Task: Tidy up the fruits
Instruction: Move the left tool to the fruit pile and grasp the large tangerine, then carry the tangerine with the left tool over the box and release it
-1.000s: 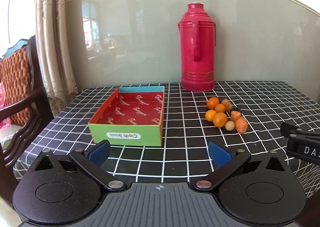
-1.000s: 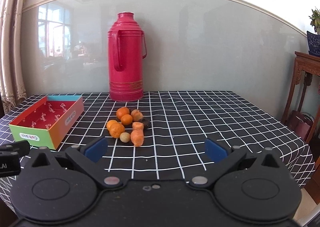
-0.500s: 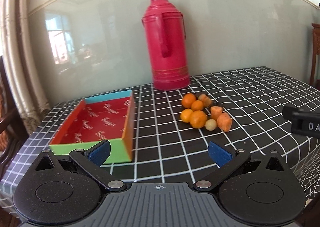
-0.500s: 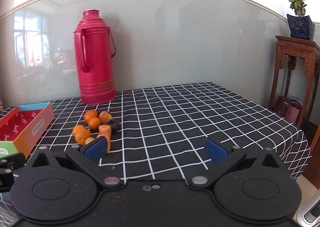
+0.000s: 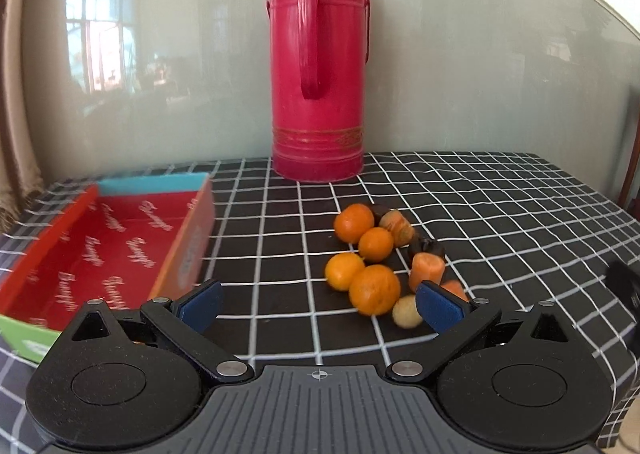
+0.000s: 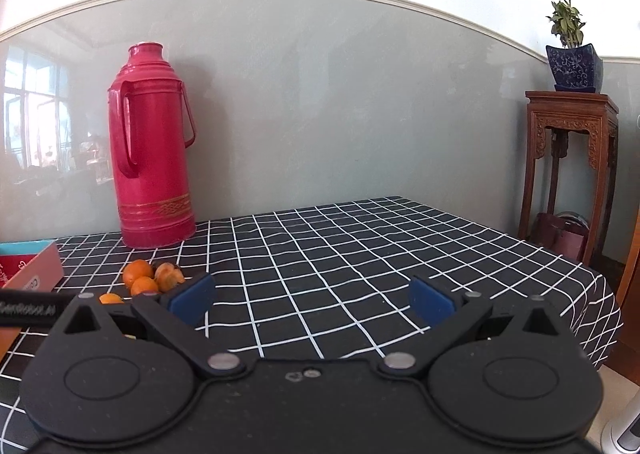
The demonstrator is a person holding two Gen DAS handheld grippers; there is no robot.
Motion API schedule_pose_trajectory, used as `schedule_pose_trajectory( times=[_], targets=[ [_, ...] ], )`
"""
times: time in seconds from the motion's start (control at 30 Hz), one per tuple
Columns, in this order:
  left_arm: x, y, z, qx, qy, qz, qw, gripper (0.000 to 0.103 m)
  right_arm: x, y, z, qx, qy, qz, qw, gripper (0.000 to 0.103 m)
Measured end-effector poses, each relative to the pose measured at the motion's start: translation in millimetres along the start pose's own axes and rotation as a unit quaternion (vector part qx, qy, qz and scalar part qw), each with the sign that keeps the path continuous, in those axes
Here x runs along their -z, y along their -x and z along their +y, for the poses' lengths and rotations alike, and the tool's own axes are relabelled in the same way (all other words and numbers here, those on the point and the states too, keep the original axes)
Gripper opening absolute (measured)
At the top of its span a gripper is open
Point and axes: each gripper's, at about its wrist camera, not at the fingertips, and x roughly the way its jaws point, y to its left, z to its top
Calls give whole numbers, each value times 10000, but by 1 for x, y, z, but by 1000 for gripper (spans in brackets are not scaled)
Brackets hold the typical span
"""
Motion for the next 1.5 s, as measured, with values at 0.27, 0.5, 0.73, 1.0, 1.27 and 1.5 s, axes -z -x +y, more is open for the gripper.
schedule_pose_trajectory(
  times=[0.27, 0.5, 0.73, 1.0, 1.27, 1.5],
  targets=[
    [-2, -45, -8, 96, 251, 303, 9992, 102, 0, -9, -5, -65, -247, 147, 9996, 98],
    [3, -64, -6, 221, 501, 522, 9971, 89, 2, -9, 2, -177, -140, 155, 9996, 98],
    [5, -49, 2, 444, 709, 372, 9958, 59, 2, -9, 0, -217, -167, 175, 9995, 98],
    [1, -65, -1, 669, 809, 539, 9930, 60, 2, -11, 4, -298, -108, 218, 9993, 98],
    [6, -73, -17, 775, 612, 523, 9937, 38, 4, -9, 5, -302, -12, 180, 9994, 98],
    [6, -57, -14, 533, 314, 205, 9979, 38, 4, -10, 5, -374, -23, 242, 9990, 98]
  ],
)
